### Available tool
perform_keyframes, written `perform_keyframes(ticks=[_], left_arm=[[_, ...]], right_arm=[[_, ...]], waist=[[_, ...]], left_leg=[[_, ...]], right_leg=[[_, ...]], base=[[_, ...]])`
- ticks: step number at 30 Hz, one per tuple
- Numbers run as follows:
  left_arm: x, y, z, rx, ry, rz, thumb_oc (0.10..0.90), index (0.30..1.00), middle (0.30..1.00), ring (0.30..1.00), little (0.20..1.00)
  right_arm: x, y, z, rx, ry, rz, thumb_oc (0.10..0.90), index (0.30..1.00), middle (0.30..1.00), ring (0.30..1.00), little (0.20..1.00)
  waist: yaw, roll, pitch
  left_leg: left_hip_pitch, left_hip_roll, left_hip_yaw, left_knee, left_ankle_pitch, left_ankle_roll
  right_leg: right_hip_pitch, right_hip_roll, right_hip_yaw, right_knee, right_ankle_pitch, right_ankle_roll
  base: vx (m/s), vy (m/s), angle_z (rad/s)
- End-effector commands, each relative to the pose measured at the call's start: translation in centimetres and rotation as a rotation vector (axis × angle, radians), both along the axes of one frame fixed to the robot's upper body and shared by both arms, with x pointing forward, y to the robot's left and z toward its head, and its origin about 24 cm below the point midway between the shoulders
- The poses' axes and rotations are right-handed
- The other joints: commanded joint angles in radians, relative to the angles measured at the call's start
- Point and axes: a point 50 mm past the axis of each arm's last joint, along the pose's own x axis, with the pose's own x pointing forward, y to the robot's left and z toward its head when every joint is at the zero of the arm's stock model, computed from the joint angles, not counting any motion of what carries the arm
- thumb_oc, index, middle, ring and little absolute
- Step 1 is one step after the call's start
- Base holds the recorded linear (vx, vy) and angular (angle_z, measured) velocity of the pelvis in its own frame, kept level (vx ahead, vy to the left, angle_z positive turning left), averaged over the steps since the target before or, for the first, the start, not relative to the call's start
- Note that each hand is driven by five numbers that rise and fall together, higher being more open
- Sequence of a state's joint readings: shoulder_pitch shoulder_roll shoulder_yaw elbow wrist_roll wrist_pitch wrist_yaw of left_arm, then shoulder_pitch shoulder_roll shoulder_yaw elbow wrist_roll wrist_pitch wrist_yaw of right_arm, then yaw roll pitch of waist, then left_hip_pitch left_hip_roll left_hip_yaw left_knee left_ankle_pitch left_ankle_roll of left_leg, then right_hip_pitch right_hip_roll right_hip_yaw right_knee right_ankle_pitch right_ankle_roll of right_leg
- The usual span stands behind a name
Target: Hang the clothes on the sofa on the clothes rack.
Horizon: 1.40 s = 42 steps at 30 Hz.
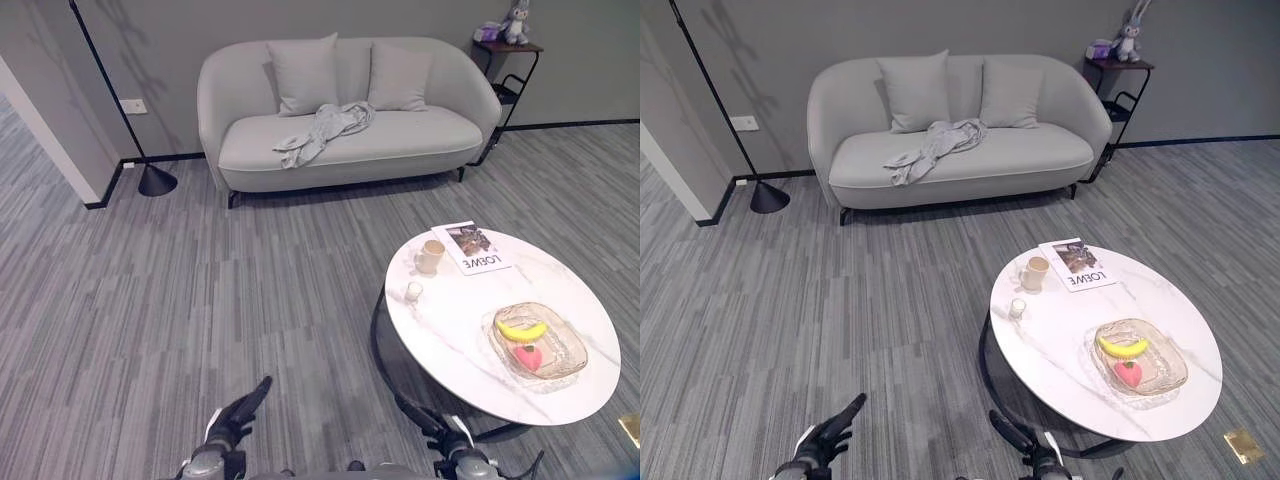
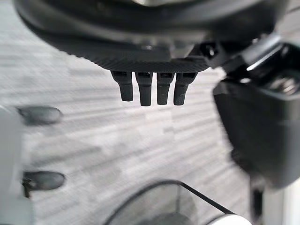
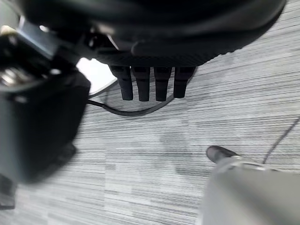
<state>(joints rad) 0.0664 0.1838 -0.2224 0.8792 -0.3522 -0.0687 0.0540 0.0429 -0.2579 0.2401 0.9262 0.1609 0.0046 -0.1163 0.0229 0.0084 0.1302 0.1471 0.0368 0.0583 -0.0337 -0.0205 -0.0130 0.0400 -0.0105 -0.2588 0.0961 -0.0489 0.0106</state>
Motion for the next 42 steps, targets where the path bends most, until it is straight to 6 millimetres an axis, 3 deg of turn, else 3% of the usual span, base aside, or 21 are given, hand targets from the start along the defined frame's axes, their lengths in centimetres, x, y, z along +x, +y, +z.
perform_keyframes(ticks=[1,18,28,34,40,41,42], left_arm=[[3.6,0.4,2.1,0.001,-0.171,-0.002,0.8,0.9,0.9,0.9,0.9],[3.5,0.1,2.0,0.024,-0.163,-0.025,0.8,0.9,0.9,0.9,0.9],[3.7,0.5,2.2,0.002,-0.173,0.038,0.8,0.9,0.9,0.9,0.9],[5.0,1.0,3.2,-0.009,-0.234,0.096,0.8,0.9,0.9,0.9,0.9],[6.0,1.1,4.7,-0.065,-0.326,0.149,0.8,0.9,0.9,0.9,0.9],[6.2,1.2,5.0,-0.07,-0.346,0.155,0.8,0.9,0.9,0.9,0.9],[6.7,1.1,5.6,-0.055,-0.378,0.137,0.8,0.9,0.9,0.9,0.9]], right_arm=[[4.0,-0.4,2.2,-0.054,-0.164,0.067,0.8,0.9,0.9,0.9,0.9],[3.6,-0.2,2.0,-0.044,-0.158,0.073,0.8,0.9,0.9,0.9,0.9],[4.6,0.1,2.8,-0.022,-0.212,0.075,0.8,0.9,0.9,0.9,0.9],[5.7,0.0,3.6,-0.061,-0.254,0.099,0.8,0.9,0.9,0.9,0.9],[7.0,0.2,5.1,-0.038,-0.347,0.086,0.8,0.9,0.9,0.9,0.9],[7.2,0.3,5.3,-0.03,-0.364,0.087,0.8,0.9,0.9,0.9,0.9],[7.9,0.3,6.1,-0.026,-0.405,0.093,0.8,0.9,0.9,0.9,0.9]], waist=[[0.007,-0.047,0.011],[0.001,-0.043,0.009],[0.001,-0.046,0.022],[0.006,-0.052,0.044],[0.018,-0.066,0.078],[0.02,-0.069,0.087],[0.033,-0.075,0.125]], left_leg=[[0.036,-0.017,0.02,-0.054,-0.034,-0.026],[0.044,-0.014,0.004,-0.054,-0.036,-0.025],[0.042,-0.006,0.002,-0.054,-0.033,-0.03],[0.036,0.017,-0.014,-0.045,-0.021,-0.043],[-0.029,0.032,-0.017,0.098,-0.053,-0.054],[-0.061,0.033,-0.025,0.166,-0.05,-0.058],[-0.156,0.037,-0.038,0.339,-0.001,-0.064]], right_leg=[[0.164,-0.083,0.016,-0.183,0.011,0.088],[0.173,-0.073,0.025,-0.183,-0.001,0.075],[0.171,-0.061,0.028,-0.183,-0.007,0.067],[0.155,-0.04,0.035,-0.165,-0.029,0.047],[0.153,-0.027,0.042,-0.153,-0.047,0.024],[0.153,-0.022,0.043,-0.148,-0.054,0.016],[0.161,-0.013,0.047,-0.131,-0.074,-0.005]], base=[[0.01,-0.005,0.05],[0.0,-0.001,0.01],[0.02,-0.035,0.0],[0.05,-0.091,0.01],[0.06,-0.103,0.01],[0.04,-0.137,-0.02],[0.07,-0.163,0.02]])
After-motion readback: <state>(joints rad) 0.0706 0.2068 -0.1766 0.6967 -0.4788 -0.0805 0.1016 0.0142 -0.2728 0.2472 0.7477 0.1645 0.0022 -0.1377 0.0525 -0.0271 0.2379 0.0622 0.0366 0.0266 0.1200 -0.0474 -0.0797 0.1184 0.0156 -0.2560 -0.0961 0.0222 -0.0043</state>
